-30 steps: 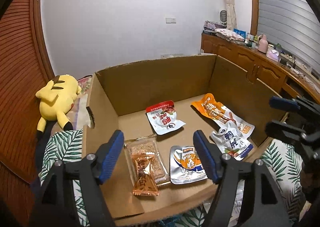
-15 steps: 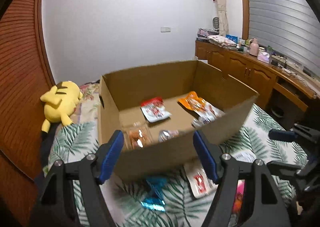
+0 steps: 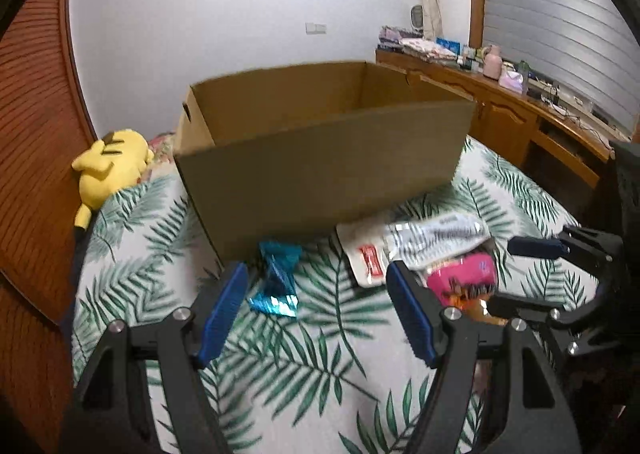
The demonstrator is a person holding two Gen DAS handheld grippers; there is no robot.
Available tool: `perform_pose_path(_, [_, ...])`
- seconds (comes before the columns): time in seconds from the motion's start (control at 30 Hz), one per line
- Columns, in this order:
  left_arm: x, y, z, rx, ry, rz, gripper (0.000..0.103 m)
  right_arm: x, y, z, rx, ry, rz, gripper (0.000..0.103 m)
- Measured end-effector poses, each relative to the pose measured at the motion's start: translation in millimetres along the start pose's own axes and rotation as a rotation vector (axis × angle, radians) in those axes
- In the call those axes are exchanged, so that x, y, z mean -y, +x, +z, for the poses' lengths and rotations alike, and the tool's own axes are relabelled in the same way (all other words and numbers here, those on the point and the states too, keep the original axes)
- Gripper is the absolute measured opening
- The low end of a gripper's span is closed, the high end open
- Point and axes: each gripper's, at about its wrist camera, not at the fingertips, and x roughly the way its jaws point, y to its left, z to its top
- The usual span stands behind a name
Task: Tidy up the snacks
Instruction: 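Move both tools back to the snack pile, then close the left tool on the blue candy while the right tool grasps the pink sausage pack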
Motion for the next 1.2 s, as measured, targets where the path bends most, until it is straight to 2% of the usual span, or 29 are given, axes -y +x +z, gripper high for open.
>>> perform_pose_path(0.1, [0.0,11.3,-9.4,-0.045,0.002,-0.001,0.073,-1.2,9.1,-5.0,-0.038,-0.008,-0.027,0.076])
perform_pose_path(0.23, [-3.3,28.9,-17.7,-0.109,0.000,0.008,0.073,1.4,17.3,-10.1,-0.078,0.008,-0.018,0.076])
perform_pose_path(0.57, [-11.7,42.4,-20.9,-0.137,-0.003,0.032,0.073,-3.2,26.7,-15.7,-0.132,0.008,0.025,0.076])
perform_pose_path(0.87, [-21.7,43.9,-17.2,-0.141,-0.024,0.044,0.072,-10.5,30.4,-14.9,-0.154,-0.028,0.001,0.076])
perform_pose_path(1.07, [-22.1,47.8,-11.0,-0.149,-0.013,0.041,0.073,-6.6,28.2,-16.7,-0.164,-0.031,0.001,0.073])
perform_pose_path(1.2, [-22.6,56.8,-5.1,-0.168,-0.004,0.032,0.073,-11.2,26.6,-20.3,-0.167,-0.095,-0.055,0.061])
